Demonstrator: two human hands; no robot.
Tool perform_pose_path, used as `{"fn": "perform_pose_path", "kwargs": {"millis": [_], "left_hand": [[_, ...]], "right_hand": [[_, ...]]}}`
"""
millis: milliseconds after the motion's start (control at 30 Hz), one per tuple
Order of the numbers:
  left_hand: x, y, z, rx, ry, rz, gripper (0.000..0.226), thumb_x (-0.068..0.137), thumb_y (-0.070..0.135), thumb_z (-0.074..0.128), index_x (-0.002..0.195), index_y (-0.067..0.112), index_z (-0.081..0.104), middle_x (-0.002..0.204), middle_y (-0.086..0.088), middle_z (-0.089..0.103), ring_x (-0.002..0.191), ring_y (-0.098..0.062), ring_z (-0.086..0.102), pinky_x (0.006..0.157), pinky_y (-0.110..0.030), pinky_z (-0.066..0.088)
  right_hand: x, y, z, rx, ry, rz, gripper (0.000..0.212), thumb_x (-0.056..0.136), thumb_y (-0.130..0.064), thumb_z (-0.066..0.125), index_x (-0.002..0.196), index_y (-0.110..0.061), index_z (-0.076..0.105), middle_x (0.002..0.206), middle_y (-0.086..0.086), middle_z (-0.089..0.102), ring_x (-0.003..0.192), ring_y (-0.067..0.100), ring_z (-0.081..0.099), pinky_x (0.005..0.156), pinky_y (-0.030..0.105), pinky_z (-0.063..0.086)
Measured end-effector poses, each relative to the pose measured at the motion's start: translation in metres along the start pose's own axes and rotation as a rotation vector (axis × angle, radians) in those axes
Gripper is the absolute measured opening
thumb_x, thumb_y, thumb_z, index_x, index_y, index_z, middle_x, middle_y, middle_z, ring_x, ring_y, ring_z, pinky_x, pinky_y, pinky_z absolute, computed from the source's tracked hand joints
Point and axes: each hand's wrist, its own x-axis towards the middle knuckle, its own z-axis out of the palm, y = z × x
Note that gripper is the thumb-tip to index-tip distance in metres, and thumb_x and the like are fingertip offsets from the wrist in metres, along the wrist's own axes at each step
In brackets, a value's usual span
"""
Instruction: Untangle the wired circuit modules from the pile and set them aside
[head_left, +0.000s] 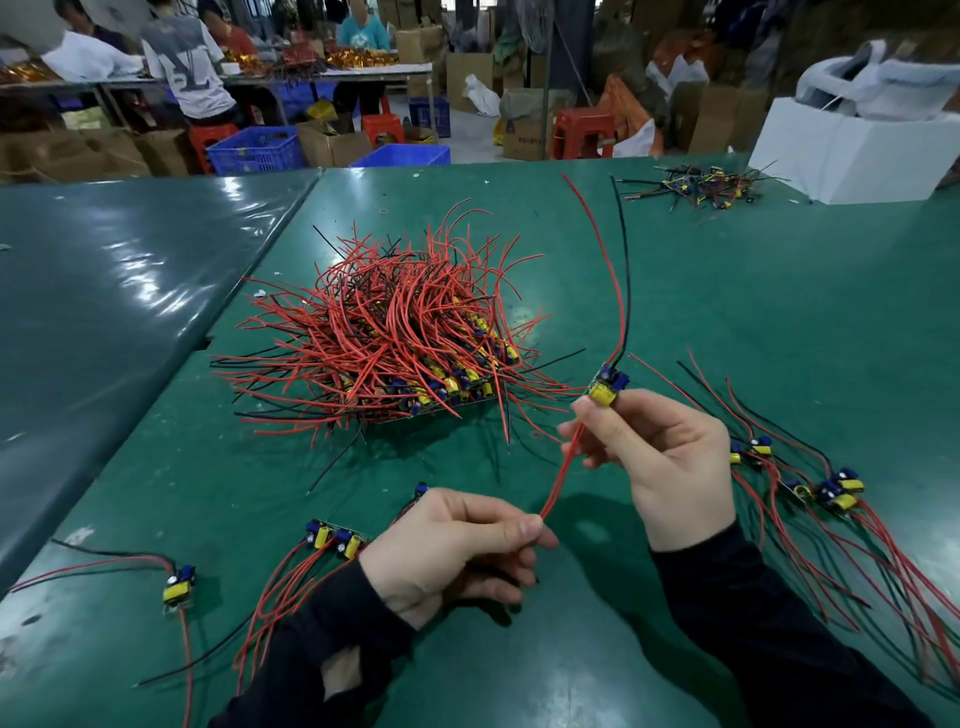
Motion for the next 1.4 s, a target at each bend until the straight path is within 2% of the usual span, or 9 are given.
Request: {"fn": "perform_pose_path", "kwargs": {"millis": [167,333,533,667,933,1167,1233,1333,1400], "left_hand": [[0.000,0.000,0.002,-0.015,-0.016,-0.059,0.017,0.057,0.025,0.074,0.060,0.008,0.074,0.050,-0.002,0.058,0.039,-0.008,0.050,0.044,-0.020,0.049],[0.006,-0.004,0.008,0.027,0.184,0.066,0.025,0.082,0.008,0.067,0.057,0.005,0.069,0.048,-0.005,0.056,0.035,-0.009,0.046,0.040,-0.020,0.046],[0.005,-0.006,0.011,0.072,0.157,0.189,0.018,0.088,0.003,0.059,0.074,0.003,0.071,0.052,-0.004,0.058,0.040,-0.012,0.055,0.044,-0.020,0.051],[0.006,-0.010,0.012,0.189,0.203,0.262,0.018,0.091,0.002,0.056,0.078,0.001,0.069,0.050,-0.002,0.057,0.039,-0.013,0.056,0.043,-0.019,0.049],[0.010,-0.012,0.013,0.095,0.310,0.254,0.018,0.091,-0.002,0.054,0.077,-0.006,0.064,0.044,-0.006,0.049,0.030,-0.016,0.048,0.037,-0.023,0.045],[0.009,-0.015,0.013,0.112,0.212,0.203,0.019,0.094,-0.004,0.049,0.083,-0.001,0.064,0.052,-0.006,0.058,0.042,-0.015,0.058,0.041,-0.021,0.049],[0.011,-0.014,0.012,0.114,0.250,0.195,0.021,0.094,-0.006,0.048,0.080,-0.003,0.063,0.048,-0.006,0.055,0.037,-0.015,0.055,0.038,-0.020,0.046],[0.011,-0.012,0.009,0.099,0.298,0.176,0.022,0.093,-0.008,0.046,0.078,-0.004,0.062,0.045,-0.007,0.052,0.032,-0.015,0.052,0.034,-0.019,0.042],[0.011,-0.011,0.007,0.086,0.308,0.183,0.023,0.094,-0.007,0.047,0.078,-0.003,0.062,0.044,-0.006,0.052,0.032,-0.015,0.052,0.034,-0.018,0.042]], "right_hand": [[0.000,-0.005,-0.001,0.025,-0.060,-0.013,0.007,0.071,-0.014,0.067,0.065,-0.011,0.069,0.060,0.009,0.070,0.048,0.016,0.064,0.046,0.017,0.047],[-0.006,-0.003,0.003,-0.015,-0.088,-0.052,0.009,0.072,-0.015,0.069,0.064,-0.011,0.072,0.062,0.010,0.071,0.050,0.018,0.066,0.047,0.018,0.047],[0.003,0.004,-0.004,-0.059,0.093,0.018,0.013,0.079,-0.005,0.068,0.068,-0.011,0.069,0.060,0.005,0.071,0.049,0.012,0.065,0.046,0.017,0.048],[0.005,0.002,-0.006,-0.065,0.124,0.007,0.012,0.079,-0.007,0.068,0.068,-0.013,0.070,0.061,0.006,0.071,0.050,0.015,0.065,0.047,0.018,0.050],[-0.010,-0.001,0.004,-0.055,-0.071,-0.077,0.008,0.076,-0.016,0.072,0.069,-0.012,0.072,0.064,0.006,0.072,0.053,0.016,0.067,0.048,0.019,0.049],[0.007,-0.001,-0.007,-0.064,0.162,-0.028,0.010,0.080,-0.006,0.066,0.070,-0.007,0.067,0.060,0.003,0.071,0.050,0.011,0.064,0.047,0.016,0.048],[0.003,0.000,-0.005,-0.041,0.113,-0.041,0.010,0.079,-0.009,0.068,0.069,-0.010,0.068,0.061,0.005,0.071,0.051,0.012,0.065,0.047,0.017,0.048],[-0.012,0.000,0.002,-0.018,-0.132,-0.087,0.009,0.077,-0.012,0.072,0.068,-0.012,0.072,0.065,0.006,0.072,0.053,0.016,0.067,0.046,0.018,0.047],[-0.016,-0.004,0.005,-0.013,-0.197,-0.095,0.007,0.076,-0.013,0.072,0.070,-0.011,0.073,0.065,0.006,0.072,0.053,0.016,0.067,0.045,0.017,0.046]]}}
